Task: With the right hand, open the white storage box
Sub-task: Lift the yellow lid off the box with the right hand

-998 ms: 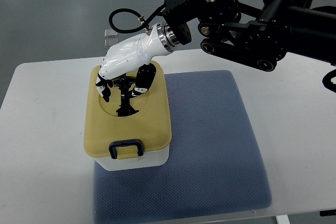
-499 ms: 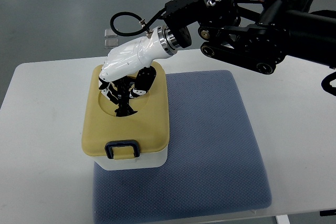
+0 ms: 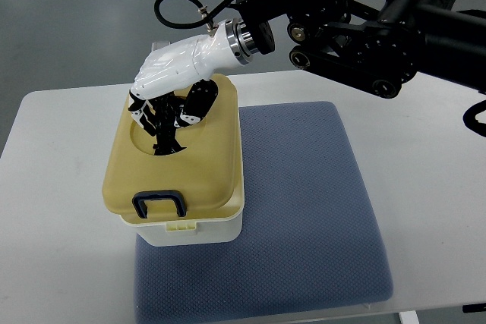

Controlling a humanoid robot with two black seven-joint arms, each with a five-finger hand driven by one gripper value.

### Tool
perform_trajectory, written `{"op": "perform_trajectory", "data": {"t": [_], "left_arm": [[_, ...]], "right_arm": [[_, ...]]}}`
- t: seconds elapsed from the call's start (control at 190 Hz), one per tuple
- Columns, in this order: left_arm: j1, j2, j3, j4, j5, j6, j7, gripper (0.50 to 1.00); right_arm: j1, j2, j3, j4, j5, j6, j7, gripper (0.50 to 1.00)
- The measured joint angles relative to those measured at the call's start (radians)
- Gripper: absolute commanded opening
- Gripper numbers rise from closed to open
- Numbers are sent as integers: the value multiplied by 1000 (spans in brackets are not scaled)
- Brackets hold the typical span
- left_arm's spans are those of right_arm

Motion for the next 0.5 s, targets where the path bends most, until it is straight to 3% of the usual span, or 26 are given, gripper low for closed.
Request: {"op": "perform_trajectory", "data": {"t": [0.168,0.499], "left_arm": [[0,0,0,0,0,0,0,1000],[0,0,0,0,0,0,0,1000]], "right_arm": [[0,-36,23,0,36,-3,0,500],[-38,-228,25,-10,96,-44,0,500]]}}
